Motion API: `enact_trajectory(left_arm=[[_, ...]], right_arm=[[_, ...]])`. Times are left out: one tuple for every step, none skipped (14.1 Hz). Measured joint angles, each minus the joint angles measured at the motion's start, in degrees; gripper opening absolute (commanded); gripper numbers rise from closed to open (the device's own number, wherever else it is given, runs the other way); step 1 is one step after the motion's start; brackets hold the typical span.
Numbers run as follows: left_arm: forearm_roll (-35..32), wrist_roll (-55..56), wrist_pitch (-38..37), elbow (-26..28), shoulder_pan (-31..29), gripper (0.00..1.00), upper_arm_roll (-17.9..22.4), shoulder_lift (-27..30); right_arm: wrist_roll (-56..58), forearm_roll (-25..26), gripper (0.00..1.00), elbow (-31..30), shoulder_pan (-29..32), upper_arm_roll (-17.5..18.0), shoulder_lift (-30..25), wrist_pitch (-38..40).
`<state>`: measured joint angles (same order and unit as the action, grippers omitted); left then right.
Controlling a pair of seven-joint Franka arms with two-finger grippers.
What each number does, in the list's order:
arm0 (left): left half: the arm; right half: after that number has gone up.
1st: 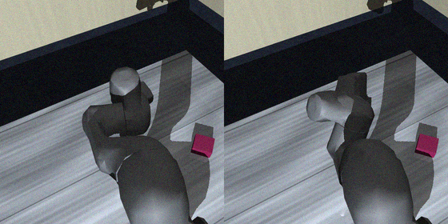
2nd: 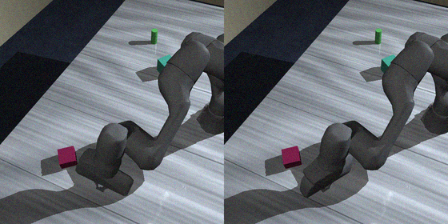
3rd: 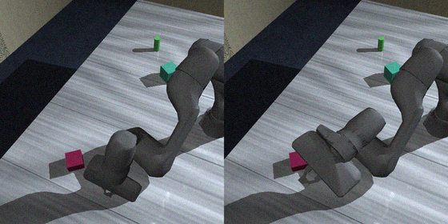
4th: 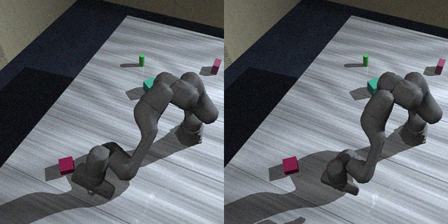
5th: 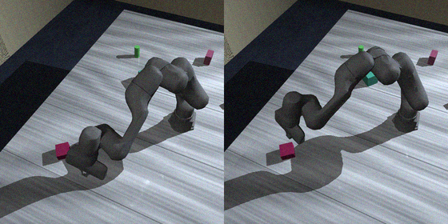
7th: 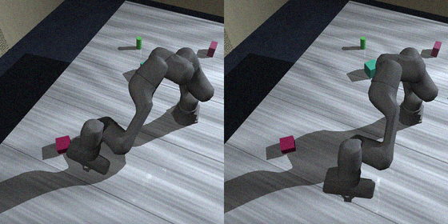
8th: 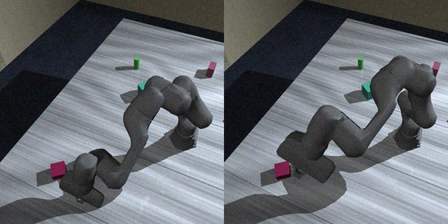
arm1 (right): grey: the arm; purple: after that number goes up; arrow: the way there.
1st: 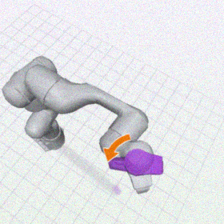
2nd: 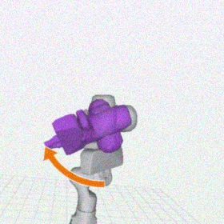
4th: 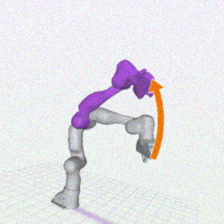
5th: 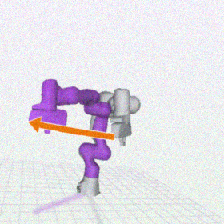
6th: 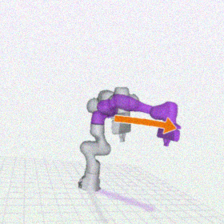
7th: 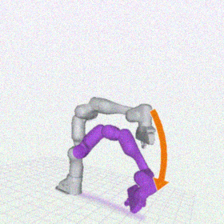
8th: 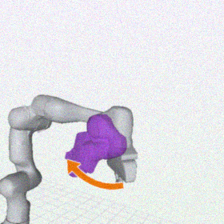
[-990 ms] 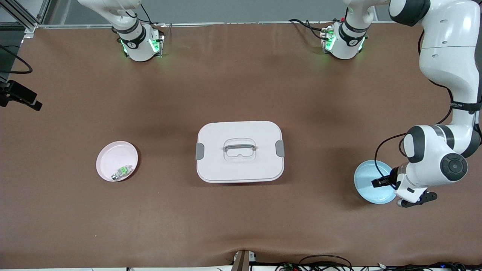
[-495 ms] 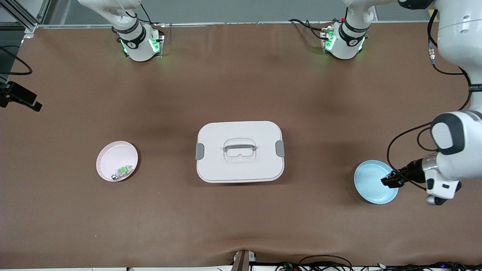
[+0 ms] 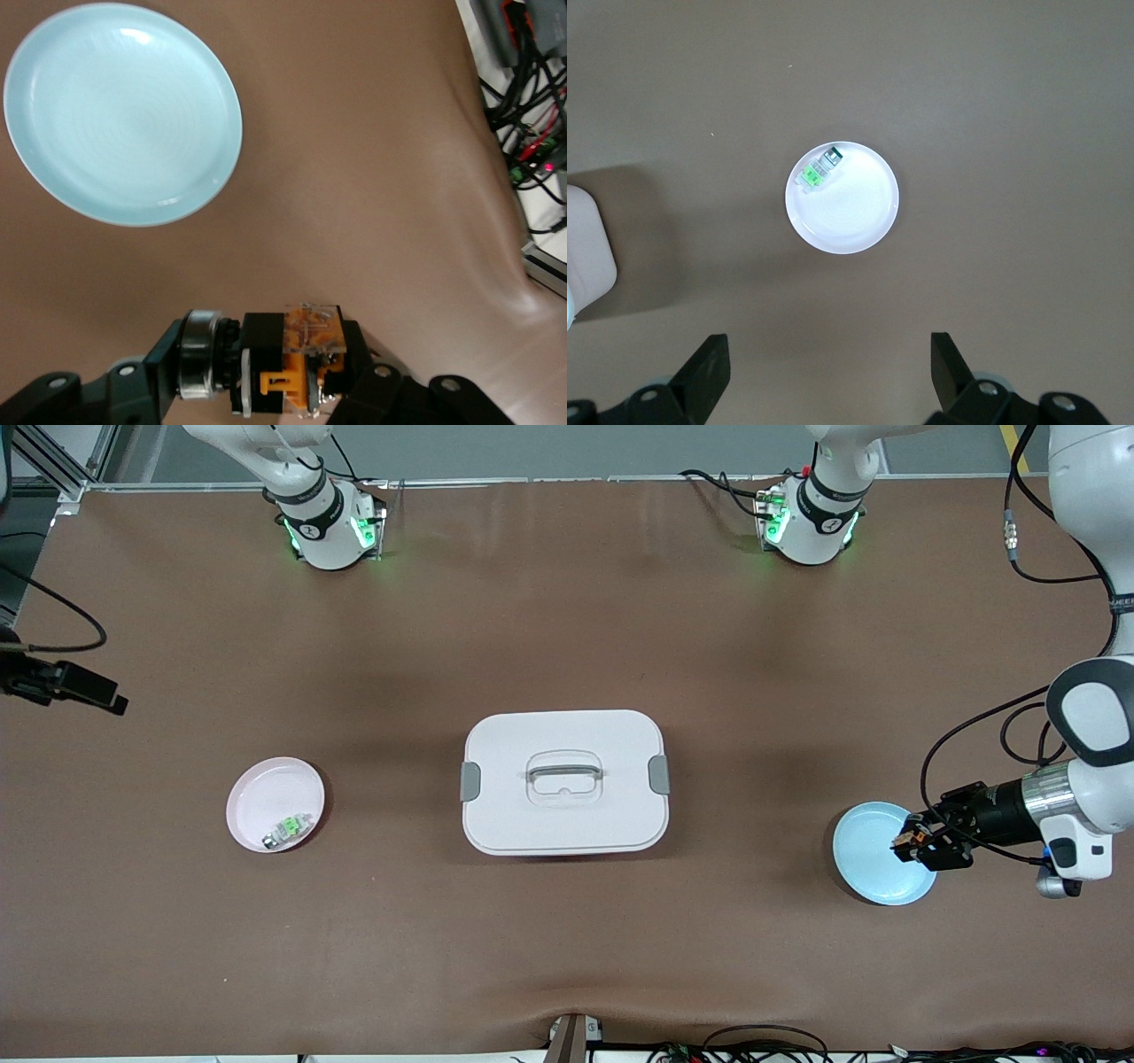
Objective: Transfer orange switch to right arm and place
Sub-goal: 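Lift the orange switch with the left gripper while the right gripper approaches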
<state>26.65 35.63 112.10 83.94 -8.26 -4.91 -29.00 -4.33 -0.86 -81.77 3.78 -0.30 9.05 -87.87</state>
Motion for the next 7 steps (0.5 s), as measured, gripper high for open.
enact_trajectory(left_arm=[[1.3, 2.0, -1.1, 0.0, 0.0, 0.36, 0.0, 0.8], [2.2, 4.2, -2.3, 0.0, 0.0, 0.36, -0.1, 1.5], [3.0, 6.3, -3.8, 0.0, 0.1, 0.36, -0.4, 2.2], [4.0, 8.7, -5.0, 0.0, 0.1, 0.36, -1.1, 2.7], [4.7, 11.5, -5.7, 0.1, 0.2, 0.36, -2.2, 3.2], [4.9, 14.6, -6.0, 0.1, 0.3, 0.36, -3.6, 3.6], [4.9, 17.7, -6.0, 0.1, 0.4, 0.36, -5.4, 3.8]], right_arm=[[0.0, 0.0, 1.0, 0.0, 0.0, 0.1, 0.4, -0.2], [0.0, 0.0, 1.0, 0.0, 0.0, 0.1, 0.4, -0.2], [0.0, 0.0, 1.0, 0.1, 0.0, 0.2, 0.4, -0.2], [0.0, 0.0, 1.0, 0.2, 0.0, 0.2, 0.4, -0.2], [0.0, 0.0, 1.0, 0.2, 0.0, 0.2, 0.4, -0.2], [0.0, 0.0, 1.0, 0.1, 0.0, 0.2, 0.7, -0.1], [0.0, -0.1, 1.0, -0.2, 0.0, 0.2, 1.3, 0.0]])
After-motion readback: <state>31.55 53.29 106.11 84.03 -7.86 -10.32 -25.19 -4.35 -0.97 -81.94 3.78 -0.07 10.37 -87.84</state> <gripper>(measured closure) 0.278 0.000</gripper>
